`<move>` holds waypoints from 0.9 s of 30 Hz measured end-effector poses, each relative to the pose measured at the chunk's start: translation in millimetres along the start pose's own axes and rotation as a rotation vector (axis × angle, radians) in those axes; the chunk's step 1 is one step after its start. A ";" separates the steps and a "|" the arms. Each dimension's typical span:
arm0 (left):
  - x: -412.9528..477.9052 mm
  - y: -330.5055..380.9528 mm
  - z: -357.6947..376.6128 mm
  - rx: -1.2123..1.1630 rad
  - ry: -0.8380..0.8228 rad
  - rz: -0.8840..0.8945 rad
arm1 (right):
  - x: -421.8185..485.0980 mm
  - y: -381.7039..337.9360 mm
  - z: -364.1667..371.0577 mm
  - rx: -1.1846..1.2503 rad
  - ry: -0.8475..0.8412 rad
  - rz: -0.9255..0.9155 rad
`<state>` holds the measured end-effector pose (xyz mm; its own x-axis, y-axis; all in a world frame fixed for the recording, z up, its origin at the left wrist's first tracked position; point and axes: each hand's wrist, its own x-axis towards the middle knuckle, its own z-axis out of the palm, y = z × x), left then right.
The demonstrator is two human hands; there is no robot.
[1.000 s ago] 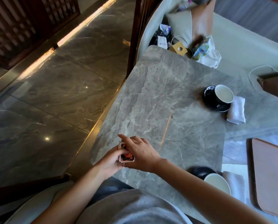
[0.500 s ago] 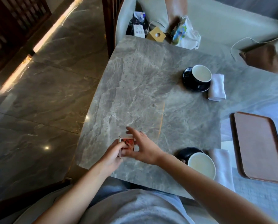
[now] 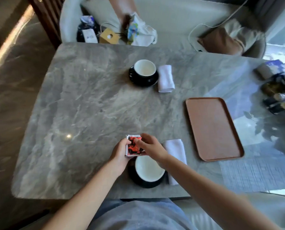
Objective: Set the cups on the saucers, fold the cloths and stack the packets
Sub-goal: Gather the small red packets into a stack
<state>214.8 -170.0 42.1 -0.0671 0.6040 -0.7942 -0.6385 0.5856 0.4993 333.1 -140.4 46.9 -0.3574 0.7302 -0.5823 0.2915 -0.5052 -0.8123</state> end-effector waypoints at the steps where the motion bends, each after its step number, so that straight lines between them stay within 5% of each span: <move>1: 5.0 -6.9 16.4 0.044 0.010 -0.003 | -2.9 3.1 -17.0 0.033 0.022 0.008; 11: 60.1 -62.1 180.2 0.344 -0.130 -0.033 | -8.6 22.7 -180.8 0.254 0.358 0.055; 27: 124.6 -47.2 302.1 0.600 -0.118 -0.135 | 62.2 22.1 -295.1 0.268 0.420 0.074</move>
<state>468.2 40.9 24.2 0.0910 0.5391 -0.8373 -0.0916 0.8417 0.5321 579.1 29.6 2.3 0.0600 0.7823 -0.6200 0.0451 -0.6226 -0.7812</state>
